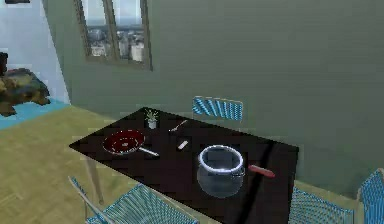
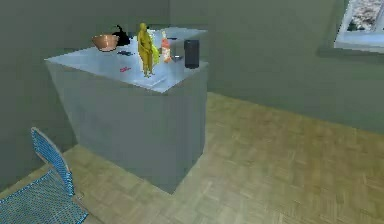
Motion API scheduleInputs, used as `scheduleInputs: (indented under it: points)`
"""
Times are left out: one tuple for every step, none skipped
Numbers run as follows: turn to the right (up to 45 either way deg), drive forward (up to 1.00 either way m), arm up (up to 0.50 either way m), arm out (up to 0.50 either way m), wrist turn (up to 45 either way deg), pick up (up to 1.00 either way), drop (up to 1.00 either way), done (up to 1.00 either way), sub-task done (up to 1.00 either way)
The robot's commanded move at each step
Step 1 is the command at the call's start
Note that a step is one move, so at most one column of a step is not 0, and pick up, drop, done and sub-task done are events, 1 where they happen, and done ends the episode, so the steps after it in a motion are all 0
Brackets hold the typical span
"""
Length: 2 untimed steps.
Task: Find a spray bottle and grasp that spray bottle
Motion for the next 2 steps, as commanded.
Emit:
scheduleInputs:
  points:
    - [45.0, 0.0, 0.0, 0.0, 0.0, 0.0, 0.0, 0.0, 0.0]
    - [45.0, 0.0, 0.0, 0.0, 0.0, 0.0, 0.0, 0.0, 0.0]
